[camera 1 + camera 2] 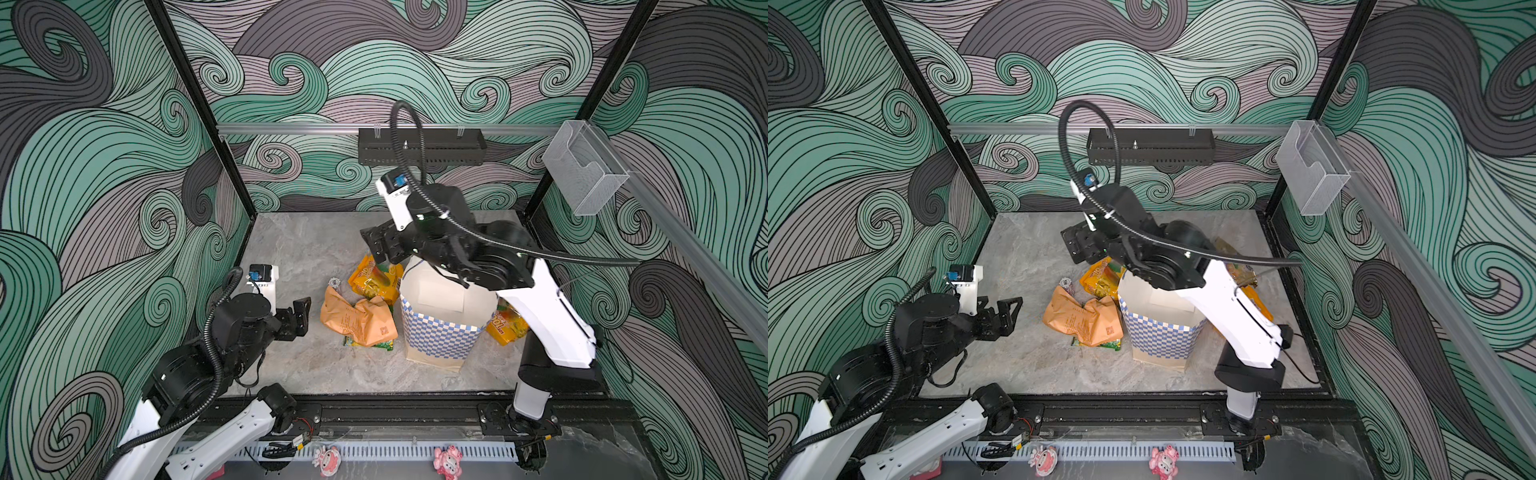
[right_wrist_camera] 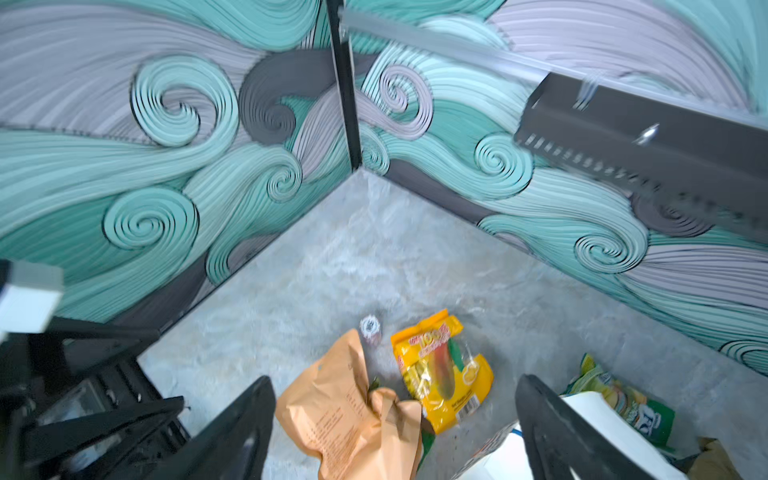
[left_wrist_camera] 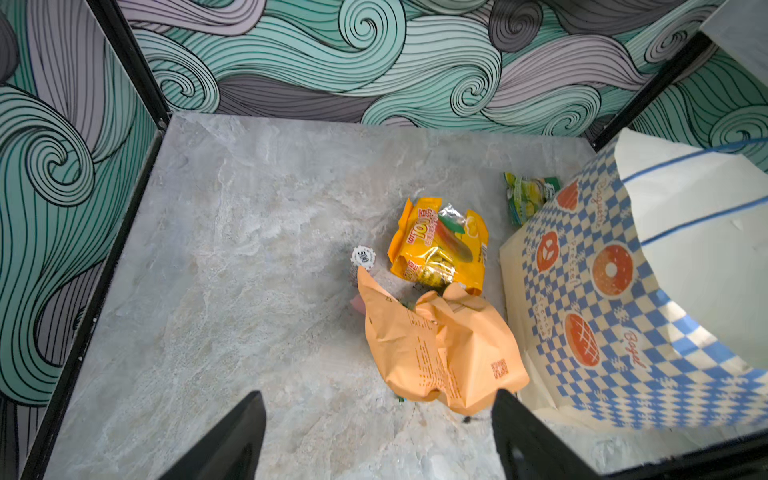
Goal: Take the snacks out of the paper bag
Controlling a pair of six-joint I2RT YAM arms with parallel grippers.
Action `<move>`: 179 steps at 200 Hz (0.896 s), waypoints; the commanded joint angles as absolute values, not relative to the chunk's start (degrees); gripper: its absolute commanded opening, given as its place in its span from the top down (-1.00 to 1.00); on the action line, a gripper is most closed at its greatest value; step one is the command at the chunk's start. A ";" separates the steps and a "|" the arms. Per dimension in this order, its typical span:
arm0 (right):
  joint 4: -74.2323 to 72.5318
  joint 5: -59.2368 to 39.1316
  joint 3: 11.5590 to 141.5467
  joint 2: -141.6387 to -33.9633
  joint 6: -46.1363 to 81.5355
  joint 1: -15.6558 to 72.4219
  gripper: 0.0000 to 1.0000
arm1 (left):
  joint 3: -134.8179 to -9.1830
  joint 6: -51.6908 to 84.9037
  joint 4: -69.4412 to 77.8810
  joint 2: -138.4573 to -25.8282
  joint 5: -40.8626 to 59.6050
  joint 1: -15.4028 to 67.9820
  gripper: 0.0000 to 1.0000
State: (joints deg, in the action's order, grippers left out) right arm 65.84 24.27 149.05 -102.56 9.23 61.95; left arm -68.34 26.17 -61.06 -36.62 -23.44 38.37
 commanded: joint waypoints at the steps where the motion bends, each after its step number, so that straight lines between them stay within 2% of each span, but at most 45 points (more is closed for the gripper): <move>1: 68.32 32.68 147.92 -99.29 5.50 59.42 -0.98 | -66.20 27.03 -54.00 -37.29 -30.05 38.31 -0.73; 29: 68.04 32.87 137.21 -89.49 7.13 48.53 -0.99 | -62.11 30.02 -48.96 -38.22 -38.64 37.91 -0.78; 55: 64.40 27.85 122.98 -79.11 9.48 31.74 -0.99 | -56.56 25.78 -40.15 -38.21 -43.73 34.95 -0.79; 70: 60.97 24.08 113.88 -73.08 11.60 20.69 -0.99 | -53.28 24.00 -36.20 -39.57 -42.65 29.49 -0.79; 90: 58.59 17.74 102.49 -67.60 16.15 4.09 -0.99 | -49.59 24.71 -32.50 -42.54 -35.17 18.53 -0.79; 106: 54.90 15.01 90.83 -63.54 19.55 -5.65 -0.99 | -46.50 26.16 -29.62 -44.23 -36.68 13.02 -0.92; 121: 48.93 17.22 76.99 -60.34 24.17 -9.49 -0.98 | -41.75 21.72 -22.95 -45.19 -37.88 10.32 -0.95; 143: 37.50 18.13 57.70 -56.75 26.74 -10.17 -0.84 | -32.40 13.19 -9.40 -47.41 -35.01 8.55 -0.95; 179: 19.01 18.63 32.70 -50.22 26.18 -9.79 -0.80 | -28.49 14.30 -4.71 -55.12 -32.34 8.09 -0.97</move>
